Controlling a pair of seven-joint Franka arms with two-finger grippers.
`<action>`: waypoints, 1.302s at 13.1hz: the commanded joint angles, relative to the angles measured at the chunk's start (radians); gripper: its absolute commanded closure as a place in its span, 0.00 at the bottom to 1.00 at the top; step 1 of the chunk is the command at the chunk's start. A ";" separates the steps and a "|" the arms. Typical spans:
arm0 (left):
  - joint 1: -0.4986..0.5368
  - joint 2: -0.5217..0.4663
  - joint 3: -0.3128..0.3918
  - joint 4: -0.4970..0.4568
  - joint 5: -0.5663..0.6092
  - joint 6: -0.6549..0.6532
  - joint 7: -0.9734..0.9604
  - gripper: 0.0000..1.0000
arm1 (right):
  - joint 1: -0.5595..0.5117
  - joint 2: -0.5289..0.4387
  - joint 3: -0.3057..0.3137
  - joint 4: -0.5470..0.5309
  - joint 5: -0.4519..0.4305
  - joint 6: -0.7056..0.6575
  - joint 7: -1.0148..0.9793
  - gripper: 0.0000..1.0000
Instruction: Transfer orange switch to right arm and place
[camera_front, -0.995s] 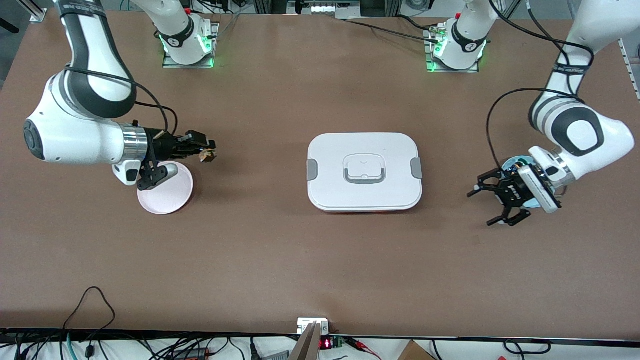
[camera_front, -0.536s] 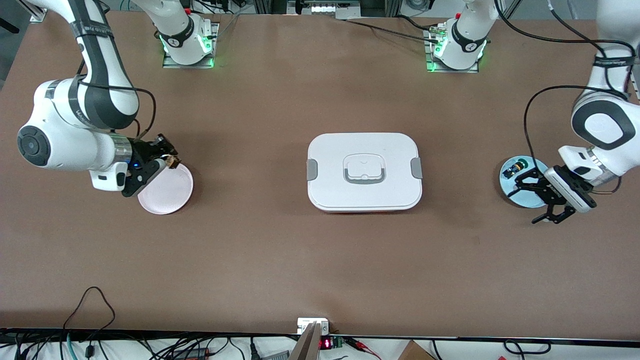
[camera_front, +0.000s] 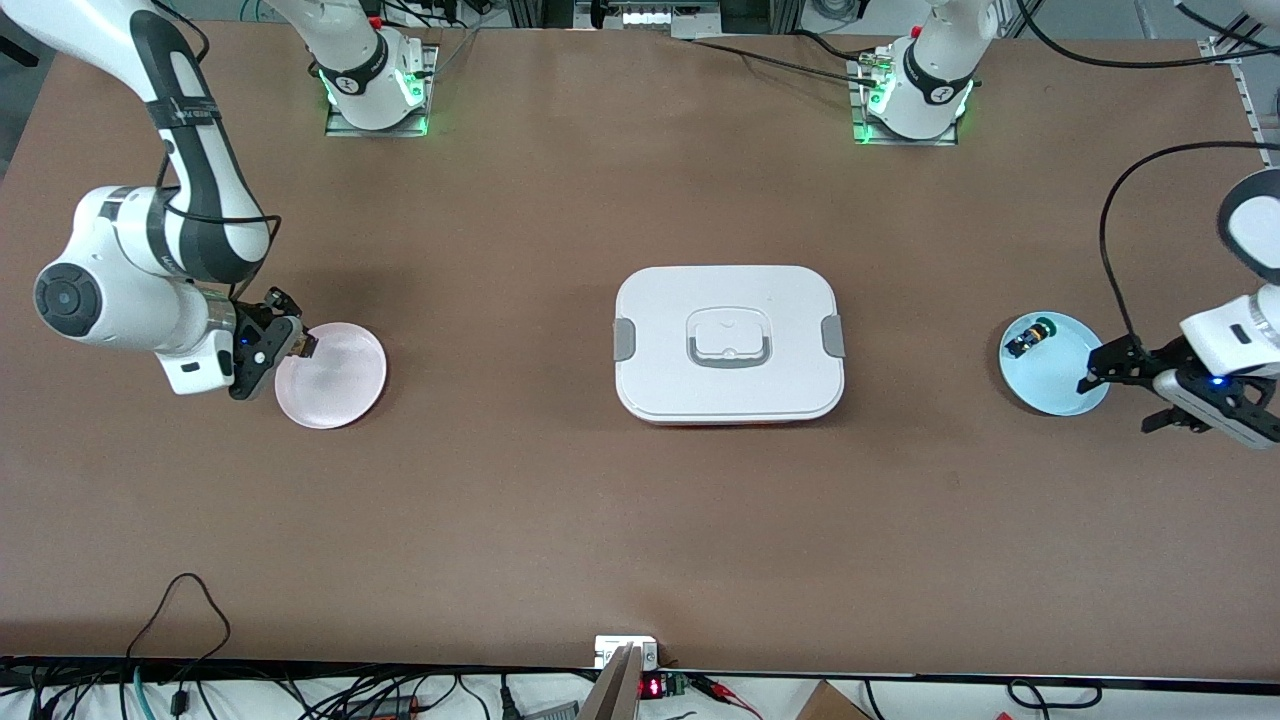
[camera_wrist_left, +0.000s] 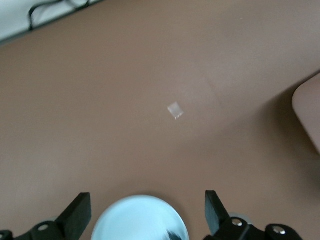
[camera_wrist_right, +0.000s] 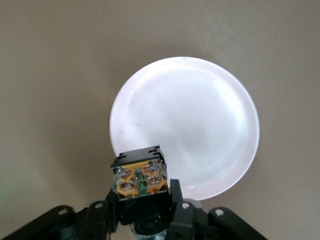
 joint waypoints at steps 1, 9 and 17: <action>-0.081 -0.034 0.008 0.126 0.097 -0.220 -0.317 0.00 | -0.002 0.005 0.008 -0.046 -0.056 0.116 -0.091 0.79; -0.275 -0.275 0.099 0.108 0.208 -0.503 -0.746 0.00 | 0.003 0.082 0.059 -0.109 -0.050 0.328 -0.245 0.79; -0.266 -0.275 0.099 0.108 0.210 -0.531 -0.797 0.00 | -0.031 0.093 0.065 -0.187 -0.053 0.474 -0.333 0.79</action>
